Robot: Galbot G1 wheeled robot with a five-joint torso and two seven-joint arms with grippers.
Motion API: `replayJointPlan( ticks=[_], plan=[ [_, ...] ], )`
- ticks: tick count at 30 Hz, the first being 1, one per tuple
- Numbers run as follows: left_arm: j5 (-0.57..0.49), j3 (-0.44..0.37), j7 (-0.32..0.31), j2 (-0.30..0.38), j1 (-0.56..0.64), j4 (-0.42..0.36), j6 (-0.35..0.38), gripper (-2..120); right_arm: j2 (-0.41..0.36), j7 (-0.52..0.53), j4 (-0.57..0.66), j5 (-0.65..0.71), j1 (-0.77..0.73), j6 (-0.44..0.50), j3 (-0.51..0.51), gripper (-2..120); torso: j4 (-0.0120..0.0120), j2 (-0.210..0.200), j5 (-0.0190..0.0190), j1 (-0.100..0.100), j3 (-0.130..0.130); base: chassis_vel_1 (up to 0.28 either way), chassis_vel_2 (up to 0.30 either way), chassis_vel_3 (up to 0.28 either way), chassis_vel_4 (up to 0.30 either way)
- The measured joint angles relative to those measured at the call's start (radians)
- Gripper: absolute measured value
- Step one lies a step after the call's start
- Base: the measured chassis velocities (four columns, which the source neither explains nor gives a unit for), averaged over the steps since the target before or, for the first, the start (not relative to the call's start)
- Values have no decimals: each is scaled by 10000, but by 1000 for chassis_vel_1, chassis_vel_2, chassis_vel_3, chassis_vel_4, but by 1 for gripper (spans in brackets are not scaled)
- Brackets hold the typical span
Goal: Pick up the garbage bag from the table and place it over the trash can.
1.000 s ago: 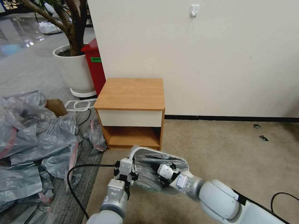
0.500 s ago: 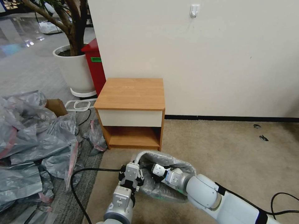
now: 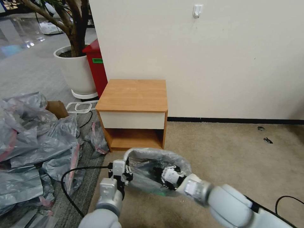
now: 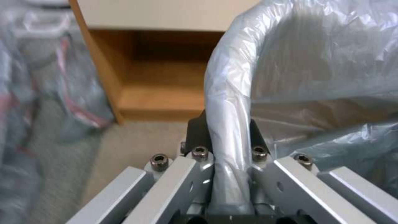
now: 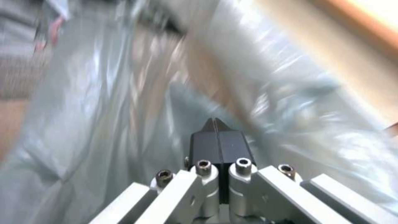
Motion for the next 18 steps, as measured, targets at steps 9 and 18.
replayJointPlan(
  ticks=[9,18],
  plan=[
    [-1957,-383,-503,24,-28,-49,431,3,839,388,667,565,-861,428,969,0,2,0,1,0,0,0,0,0,0],
    [-3398,-672,-674,142,-16,-97,829,3,2303,883,517,1047,-1885,1464,2195,0,1,0,0,1,0,0,0,0,0]
  ],
)
